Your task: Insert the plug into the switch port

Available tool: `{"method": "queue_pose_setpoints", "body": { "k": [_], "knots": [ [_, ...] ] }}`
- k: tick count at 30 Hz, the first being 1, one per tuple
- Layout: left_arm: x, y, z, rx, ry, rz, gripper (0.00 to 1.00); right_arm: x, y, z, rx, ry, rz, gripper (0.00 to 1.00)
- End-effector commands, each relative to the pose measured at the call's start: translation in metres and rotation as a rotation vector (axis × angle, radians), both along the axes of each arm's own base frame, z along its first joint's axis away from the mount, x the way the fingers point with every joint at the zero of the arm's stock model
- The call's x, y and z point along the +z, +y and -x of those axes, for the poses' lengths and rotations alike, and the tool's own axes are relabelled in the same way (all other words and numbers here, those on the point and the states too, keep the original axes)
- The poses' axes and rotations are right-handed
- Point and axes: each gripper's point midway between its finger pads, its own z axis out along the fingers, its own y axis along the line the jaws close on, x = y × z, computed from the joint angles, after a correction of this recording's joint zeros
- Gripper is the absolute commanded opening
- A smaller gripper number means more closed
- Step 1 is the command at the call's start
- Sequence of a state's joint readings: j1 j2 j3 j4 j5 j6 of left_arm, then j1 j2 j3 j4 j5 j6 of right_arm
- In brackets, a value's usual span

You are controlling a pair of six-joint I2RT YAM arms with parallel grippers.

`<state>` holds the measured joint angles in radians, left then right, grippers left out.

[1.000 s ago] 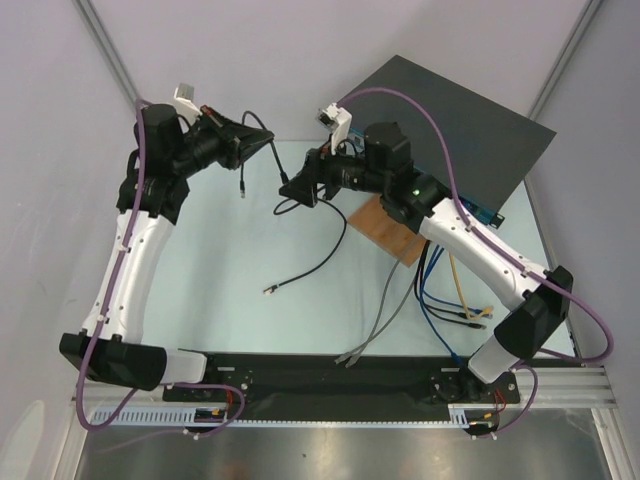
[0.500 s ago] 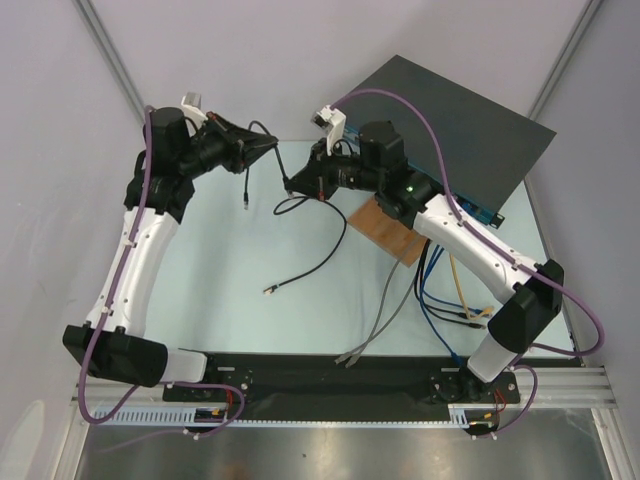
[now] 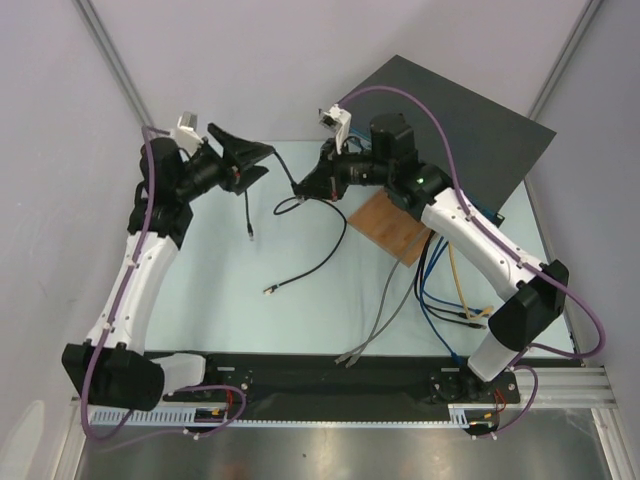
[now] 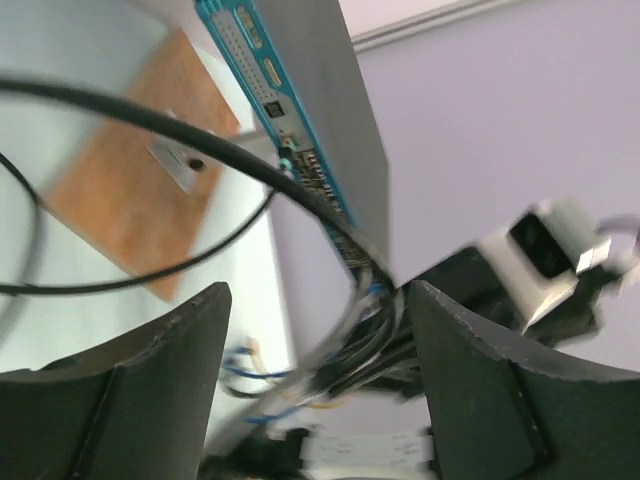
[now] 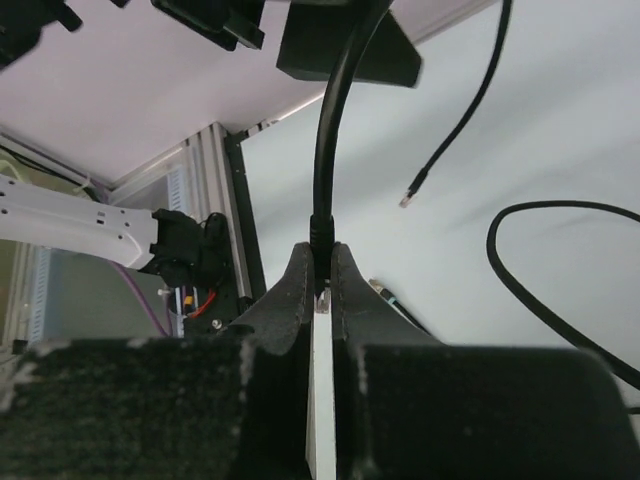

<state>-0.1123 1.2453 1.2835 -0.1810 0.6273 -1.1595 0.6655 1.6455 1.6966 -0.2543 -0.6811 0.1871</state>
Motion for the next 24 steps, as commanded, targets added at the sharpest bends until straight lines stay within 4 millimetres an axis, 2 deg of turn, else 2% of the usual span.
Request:
{"method": "queue_pose_setpoints", "body": {
  "k": [1,2,3,4,5,7,8,10,11,12,13,16,17,18,19,20,24],
  "knots": [
    [0.063,0.009,0.039,-0.054,-0.542,-0.150,0.76,0.043,-0.028,0.018,0.112,-0.038,-0.062,0.00],
    [0.077,0.008,0.059,-0.075,-0.663,-0.198,0.75,0.040,-0.032,0.021,0.127,-0.005,-0.051,0.00],
    [0.077,0.009,0.065,-0.081,-0.769,-0.274,0.75,0.043,-0.041,0.025,0.158,0.010,-0.055,0.00],
    [0.085,0.007,0.075,-0.099,-0.879,-0.307,0.74,0.044,-0.045,0.028,0.176,0.021,-0.054,0.00],
    [0.089,0.000,0.094,-0.172,-1.032,-0.389,0.74,0.038,-0.049,0.032,0.192,0.059,-0.036,0.00],
    [0.084,-0.006,0.106,-0.239,-1.128,-0.483,0.75,0.040,-0.057,0.041,0.245,0.078,-0.031,0.00],
    [0.087,-0.012,0.114,-0.278,-1.285,-0.585,0.75,0.033,-0.061,0.047,0.259,0.122,-0.011,0.00],
    [0.071,-0.021,0.133,-0.390,-1.366,-0.656,0.75,0.026,-0.067,0.055,0.307,0.134,0.002,0.00],
    [0.071,-0.030,0.141,-0.423,-1.515,-0.727,0.75,0.019,-0.071,0.061,0.316,0.182,0.023,0.00],
    [0.062,-0.033,0.149,-0.457,-1.525,-0.752,0.75,0.015,-0.073,0.066,0.344,0.190,0.025,0.00],
    [0.061,-0.042,0.158,-0.487,-1.636,-0.786,0.75,0.012,-0.077,0.073,0.356,0.225,0.030,0.00],
    [0.044,-0.052,0.174,-0.574,-1.719,-0.830,0.75,0.004,-0.084,0.083,0.378,0.272,0.044,0.00],
    [0.041,-0.060,0.183,-0.603,-1.835,-0.853,0.74,0.005,-0.087,0.087,0.384,0.276,0.042,0.00],
    [0.031,-0.063,0.188,-0.646,-1.850,-0.868,0.73,0.004,-0.088,0.091,0.393,0.290,0.040,0.00],
    [0.026,-0.066,0.191,-0.664,-1.887,-0.890,0.70,0.002,-0.089,0.095,0.399,0.301,0.040,0.00],
    [0.023,-0.073,0.200,-0.689,-1.997,-0.898,0.68,-0.005,-0.090,0.099,0.404,0.335,0.047,0.00],
    [0.002,-0.087,0.217,-0.794,-2.127,-0.897,0.55,-0.008,-0.094,0.126,0.445,0.351,0.056,0.00]
  ]
}}
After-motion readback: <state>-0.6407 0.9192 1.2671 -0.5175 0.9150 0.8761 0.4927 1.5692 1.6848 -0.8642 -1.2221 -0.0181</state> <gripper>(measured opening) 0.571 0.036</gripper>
